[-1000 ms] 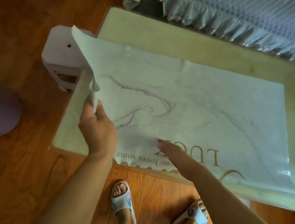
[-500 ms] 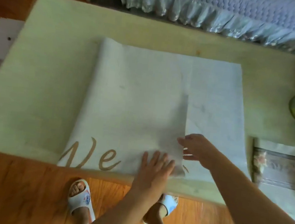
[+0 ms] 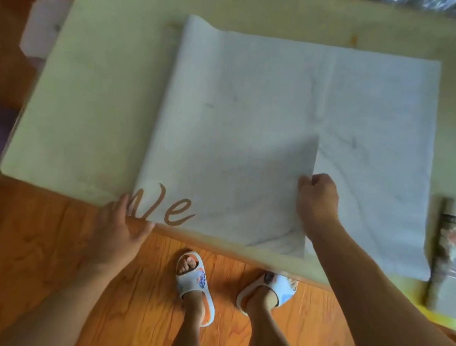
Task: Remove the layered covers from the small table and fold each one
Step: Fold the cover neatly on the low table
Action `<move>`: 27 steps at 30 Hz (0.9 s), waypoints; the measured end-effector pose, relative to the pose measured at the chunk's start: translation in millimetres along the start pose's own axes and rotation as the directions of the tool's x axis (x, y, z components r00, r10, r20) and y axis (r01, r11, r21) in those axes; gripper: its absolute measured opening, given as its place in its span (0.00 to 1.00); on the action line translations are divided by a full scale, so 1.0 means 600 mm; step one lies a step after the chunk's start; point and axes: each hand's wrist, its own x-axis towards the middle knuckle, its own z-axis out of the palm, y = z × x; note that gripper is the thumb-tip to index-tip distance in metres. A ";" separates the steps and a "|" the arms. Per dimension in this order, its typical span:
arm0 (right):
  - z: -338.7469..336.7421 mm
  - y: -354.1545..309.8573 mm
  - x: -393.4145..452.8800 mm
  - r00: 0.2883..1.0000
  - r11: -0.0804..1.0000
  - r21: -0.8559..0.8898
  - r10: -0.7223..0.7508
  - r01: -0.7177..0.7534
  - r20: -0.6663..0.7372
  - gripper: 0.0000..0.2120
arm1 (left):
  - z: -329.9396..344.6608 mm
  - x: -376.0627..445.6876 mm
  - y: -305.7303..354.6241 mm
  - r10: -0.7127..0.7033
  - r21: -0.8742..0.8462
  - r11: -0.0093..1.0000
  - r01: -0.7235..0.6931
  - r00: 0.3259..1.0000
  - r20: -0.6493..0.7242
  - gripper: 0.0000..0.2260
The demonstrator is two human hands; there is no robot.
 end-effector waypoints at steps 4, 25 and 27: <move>-0.021 -0.092 -0.051 0.985 0.970 0.172 -0.169 0.174 -0.049 0.10 | 0.016 -0.012 0.030 -0.174 -0.549 0.823 0.145 0.985 0.000 0.12; -0.223 -0.082 0.018 0.994 0.996 -0.091 -0.021 0.012 -0.105 0.12 | -0.032 0.034 0.059 0.049 -0.047 0.998 -0.050 0.999 -0.003 0.14; -0.183 -0.014 0.041 0.989 0.995 -0.057 0.076 -0.083 -0.124 0.10 | -0.019 0.059 0.057 0.075 0.053 0.996 -0.076 0.997 0.031 0.15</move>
